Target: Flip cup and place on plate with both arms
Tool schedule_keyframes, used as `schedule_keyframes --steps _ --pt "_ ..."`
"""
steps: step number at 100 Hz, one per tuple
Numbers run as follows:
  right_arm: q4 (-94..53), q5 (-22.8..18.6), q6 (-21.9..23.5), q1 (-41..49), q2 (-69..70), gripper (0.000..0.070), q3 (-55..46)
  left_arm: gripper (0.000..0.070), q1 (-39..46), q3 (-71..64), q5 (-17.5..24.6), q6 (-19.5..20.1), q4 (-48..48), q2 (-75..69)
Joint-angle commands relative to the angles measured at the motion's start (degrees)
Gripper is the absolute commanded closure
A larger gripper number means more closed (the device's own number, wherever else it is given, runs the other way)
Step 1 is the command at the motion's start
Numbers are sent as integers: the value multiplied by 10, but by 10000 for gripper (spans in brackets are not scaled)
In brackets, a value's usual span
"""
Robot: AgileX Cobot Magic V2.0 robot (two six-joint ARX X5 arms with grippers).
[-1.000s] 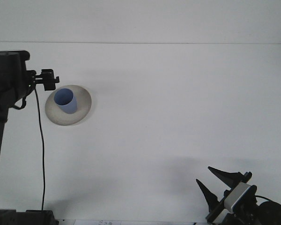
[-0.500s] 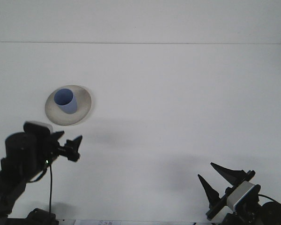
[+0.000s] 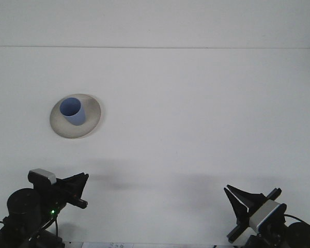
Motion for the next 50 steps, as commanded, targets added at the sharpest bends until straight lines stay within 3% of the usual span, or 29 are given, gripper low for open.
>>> schedule_keyframes --steps 1,50 --pt "4 4 -2 6 0 696 2 688 -3 3 1 -5 4 3" --pt "7 4 -2 6 -1 695 3 686 -3 4 1 -7 7 0"
